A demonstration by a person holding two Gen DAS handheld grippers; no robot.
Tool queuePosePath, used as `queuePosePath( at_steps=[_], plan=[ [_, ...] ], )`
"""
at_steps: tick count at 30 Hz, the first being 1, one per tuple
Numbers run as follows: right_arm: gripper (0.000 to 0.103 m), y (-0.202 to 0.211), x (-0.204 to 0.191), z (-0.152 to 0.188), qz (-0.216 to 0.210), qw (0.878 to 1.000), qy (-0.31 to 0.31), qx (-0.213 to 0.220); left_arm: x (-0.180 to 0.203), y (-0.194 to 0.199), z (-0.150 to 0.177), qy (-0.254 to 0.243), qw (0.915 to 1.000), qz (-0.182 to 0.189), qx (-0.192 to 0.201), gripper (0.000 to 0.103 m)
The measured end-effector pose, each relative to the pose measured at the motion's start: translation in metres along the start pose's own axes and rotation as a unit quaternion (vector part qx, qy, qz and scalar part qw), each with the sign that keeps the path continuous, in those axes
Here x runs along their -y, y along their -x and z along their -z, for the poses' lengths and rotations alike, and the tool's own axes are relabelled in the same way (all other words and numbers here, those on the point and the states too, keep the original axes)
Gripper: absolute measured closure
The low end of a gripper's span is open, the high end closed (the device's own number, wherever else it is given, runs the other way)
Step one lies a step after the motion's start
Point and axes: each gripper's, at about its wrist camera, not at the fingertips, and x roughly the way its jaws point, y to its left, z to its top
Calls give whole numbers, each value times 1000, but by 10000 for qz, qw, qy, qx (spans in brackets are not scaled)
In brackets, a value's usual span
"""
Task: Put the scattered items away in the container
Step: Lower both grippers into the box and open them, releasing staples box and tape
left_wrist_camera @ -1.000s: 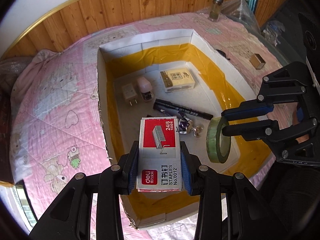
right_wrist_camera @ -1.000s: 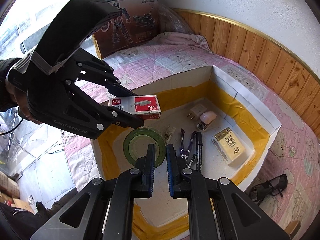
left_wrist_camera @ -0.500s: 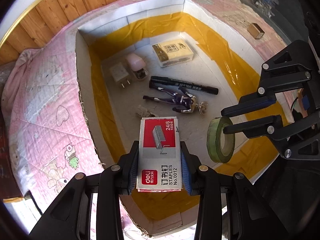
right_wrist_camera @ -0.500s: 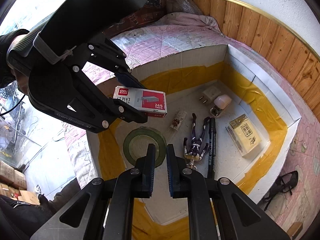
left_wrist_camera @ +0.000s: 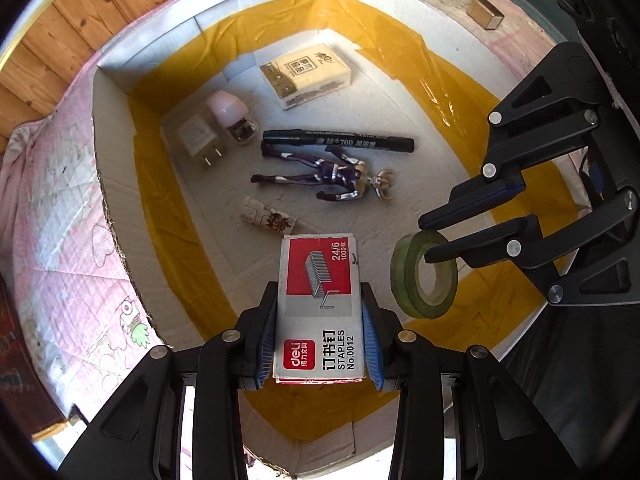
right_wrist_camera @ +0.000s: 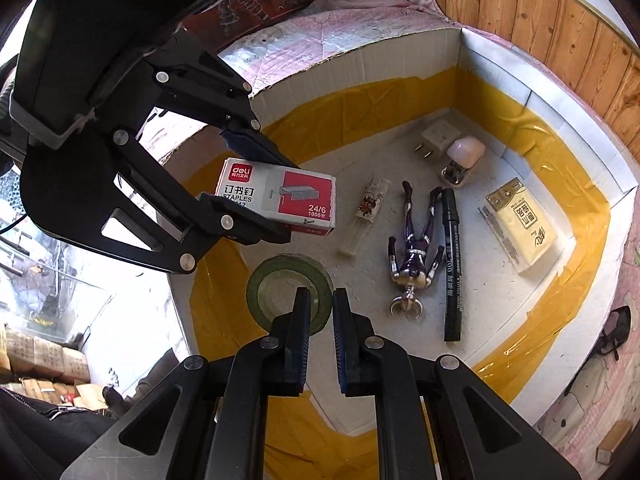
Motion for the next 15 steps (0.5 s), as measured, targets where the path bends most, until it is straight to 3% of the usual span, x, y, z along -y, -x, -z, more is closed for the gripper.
queuePosePath(
  at_steps=[15],
  plan=[
    [90,-10,7,0,-44,9995,-279,-147,2,-4,-2,29,9995,-150,-290,63]
  ],
)
